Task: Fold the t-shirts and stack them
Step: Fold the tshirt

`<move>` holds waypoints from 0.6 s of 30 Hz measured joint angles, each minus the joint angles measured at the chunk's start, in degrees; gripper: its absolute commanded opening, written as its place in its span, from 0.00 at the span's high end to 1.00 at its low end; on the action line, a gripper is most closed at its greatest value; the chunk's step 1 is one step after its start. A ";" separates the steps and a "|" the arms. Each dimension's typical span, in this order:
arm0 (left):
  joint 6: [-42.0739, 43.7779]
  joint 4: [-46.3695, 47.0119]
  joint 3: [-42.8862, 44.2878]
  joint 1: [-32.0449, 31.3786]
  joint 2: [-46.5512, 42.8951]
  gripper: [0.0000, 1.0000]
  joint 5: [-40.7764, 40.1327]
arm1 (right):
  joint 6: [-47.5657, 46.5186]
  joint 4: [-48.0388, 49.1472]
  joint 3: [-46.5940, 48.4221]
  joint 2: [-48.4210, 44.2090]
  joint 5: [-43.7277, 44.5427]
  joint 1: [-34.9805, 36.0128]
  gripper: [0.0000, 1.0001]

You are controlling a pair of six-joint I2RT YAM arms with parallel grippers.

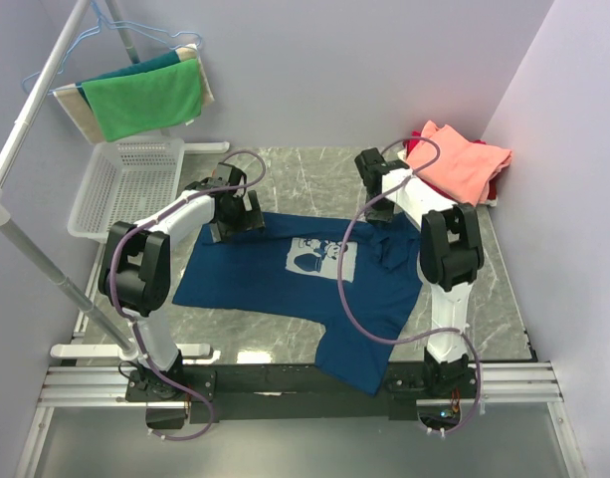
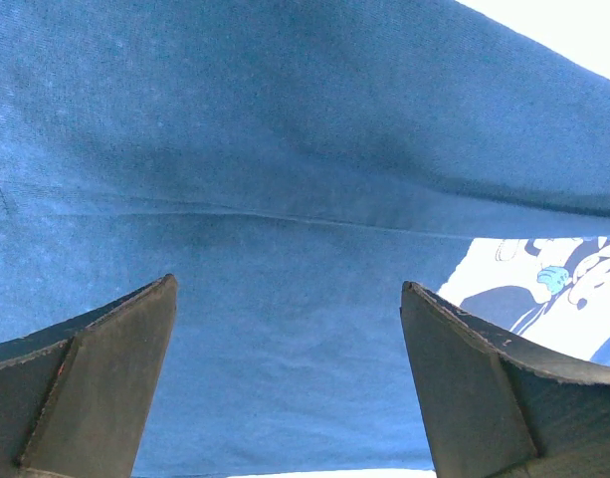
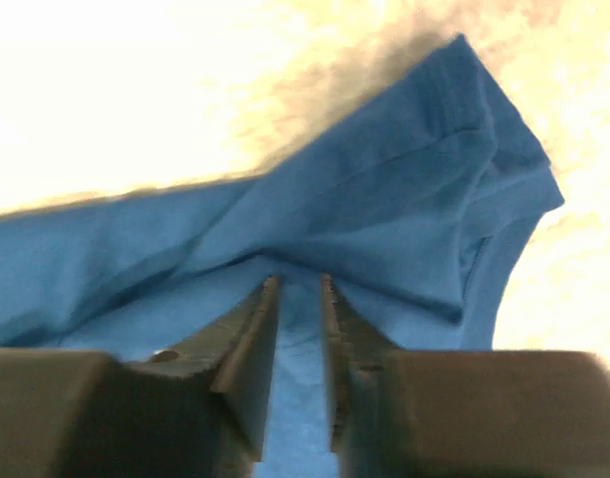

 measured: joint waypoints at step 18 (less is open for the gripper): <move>-0.04 -0.02 0.07 0.00 0.00 0.01 0.02 | 1.62 -0.81 -12.61 -17.77 -4.17 2.23 0.62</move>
